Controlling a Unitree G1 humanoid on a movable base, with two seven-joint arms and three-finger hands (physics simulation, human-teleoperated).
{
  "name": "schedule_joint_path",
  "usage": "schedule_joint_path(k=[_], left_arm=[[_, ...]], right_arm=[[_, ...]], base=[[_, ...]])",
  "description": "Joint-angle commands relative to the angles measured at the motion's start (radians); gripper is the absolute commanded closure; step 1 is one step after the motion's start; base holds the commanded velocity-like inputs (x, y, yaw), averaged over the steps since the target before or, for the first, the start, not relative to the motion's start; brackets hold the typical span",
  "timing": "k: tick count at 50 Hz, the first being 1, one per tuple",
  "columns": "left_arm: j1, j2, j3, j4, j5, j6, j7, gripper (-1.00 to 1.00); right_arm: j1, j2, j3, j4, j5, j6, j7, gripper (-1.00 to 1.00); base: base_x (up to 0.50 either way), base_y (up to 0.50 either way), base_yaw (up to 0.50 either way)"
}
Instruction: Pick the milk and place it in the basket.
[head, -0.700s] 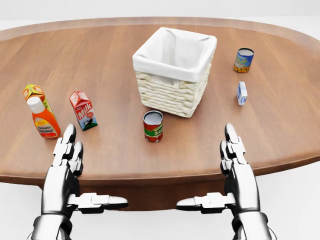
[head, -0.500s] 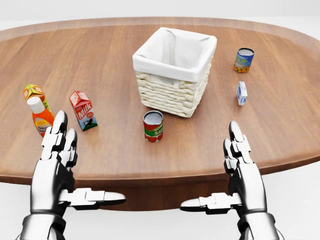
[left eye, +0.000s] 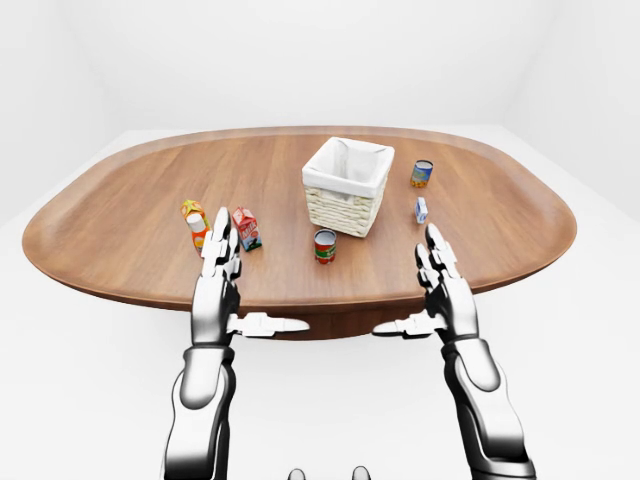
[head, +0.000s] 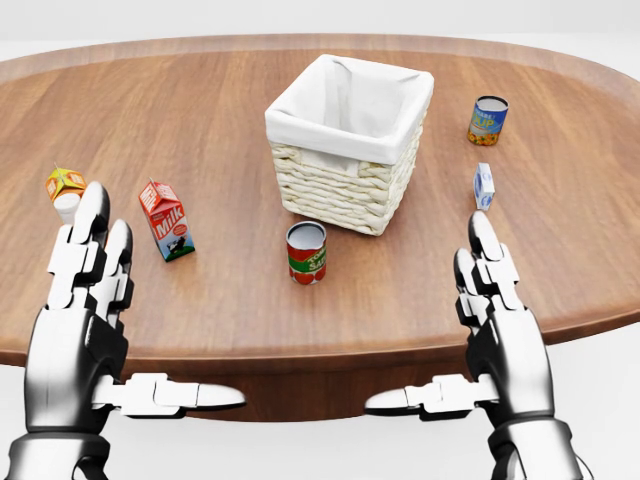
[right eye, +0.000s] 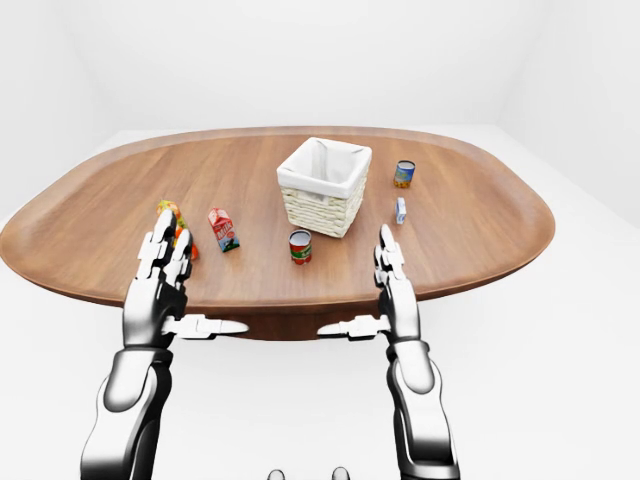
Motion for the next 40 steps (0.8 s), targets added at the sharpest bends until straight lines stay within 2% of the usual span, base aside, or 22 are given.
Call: schedule_joint_path(k=[1, 20, 40], left_arm=[[0.005, 0.000, -0.001, -0.024, 0.018, 0.000, -0.007, -1.00], [0.003, 0.000, 0.004, 0.000, 0.024, 0.000, -0.008, -1.00], [0.006, 0.002, 0.009, -0.020, 0.024, 0.000, -0.012, -1.00]], right_arm=[[-0.004, 0.000, 0.001, -0.046, 0.006, 0.000, 0.008, -1.00], [0.005, 0.003, 0.004, -0.048, 0.020, 0.000, 0.014, -1.00], [0.013, 0.003, 0.006, -0.058, 0.026, 0.000, 0.018, -1.00]], base=[[0.00, 0.00, 0.00], [0.13, 0.00, 0.00], [0.22, 0.00, 0.00]])
